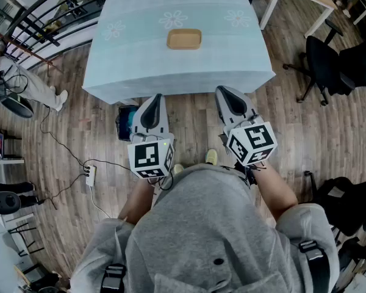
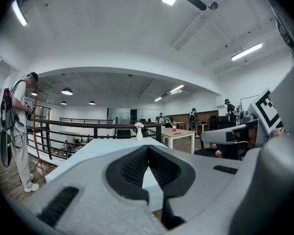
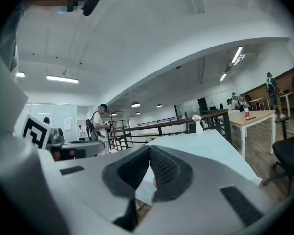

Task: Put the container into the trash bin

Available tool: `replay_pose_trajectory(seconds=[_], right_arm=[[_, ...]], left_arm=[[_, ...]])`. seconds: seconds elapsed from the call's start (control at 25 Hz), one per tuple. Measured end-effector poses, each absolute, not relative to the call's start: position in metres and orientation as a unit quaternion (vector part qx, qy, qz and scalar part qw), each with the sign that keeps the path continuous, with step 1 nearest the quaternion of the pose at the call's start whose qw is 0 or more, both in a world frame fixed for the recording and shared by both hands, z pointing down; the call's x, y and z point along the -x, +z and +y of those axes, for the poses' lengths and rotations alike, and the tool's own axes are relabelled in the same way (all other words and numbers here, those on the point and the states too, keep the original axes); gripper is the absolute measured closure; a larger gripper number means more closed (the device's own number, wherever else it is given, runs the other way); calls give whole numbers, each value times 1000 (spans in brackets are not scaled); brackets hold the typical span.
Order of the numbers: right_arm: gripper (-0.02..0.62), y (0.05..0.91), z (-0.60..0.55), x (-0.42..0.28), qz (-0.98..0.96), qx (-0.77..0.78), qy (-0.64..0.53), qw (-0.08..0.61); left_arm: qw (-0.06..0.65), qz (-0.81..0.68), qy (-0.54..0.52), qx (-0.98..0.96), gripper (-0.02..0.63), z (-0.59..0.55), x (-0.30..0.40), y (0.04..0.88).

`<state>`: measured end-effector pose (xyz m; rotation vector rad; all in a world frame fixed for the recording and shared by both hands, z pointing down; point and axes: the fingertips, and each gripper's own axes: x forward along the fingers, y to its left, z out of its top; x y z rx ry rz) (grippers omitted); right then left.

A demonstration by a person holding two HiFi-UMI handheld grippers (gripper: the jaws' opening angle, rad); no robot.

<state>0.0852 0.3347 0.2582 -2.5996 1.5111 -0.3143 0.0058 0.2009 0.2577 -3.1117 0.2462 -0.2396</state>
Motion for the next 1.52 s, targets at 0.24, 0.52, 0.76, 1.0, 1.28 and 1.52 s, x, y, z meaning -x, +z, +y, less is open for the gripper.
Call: replay_pose_trajectory(seconds=[0.24,0.52,0.76,1.0,1.28,1.52], right_arm=[[568,255,333,-116,512,852,-84,69],[568,267,352,-131,511,852,-92,69],[568,264,352,-132,542,835,-70,69],[569,273,350,-135,548,828,-89,73],[569,277,353,-134,553,824,-95,86],[568,273,353,-132,556,825,-78,61]], left_arm=[[13,105,-64,992,586,195,-24,254],[15,119,-75,990,586,206,-32,263],[24,125,-80,989,586,214,-37,265],[30,136,-73,988,586,222,-41,261],[31,146,-67,987,586,229,-37,258],[41,149,-60,986,586,228,-34,251]])
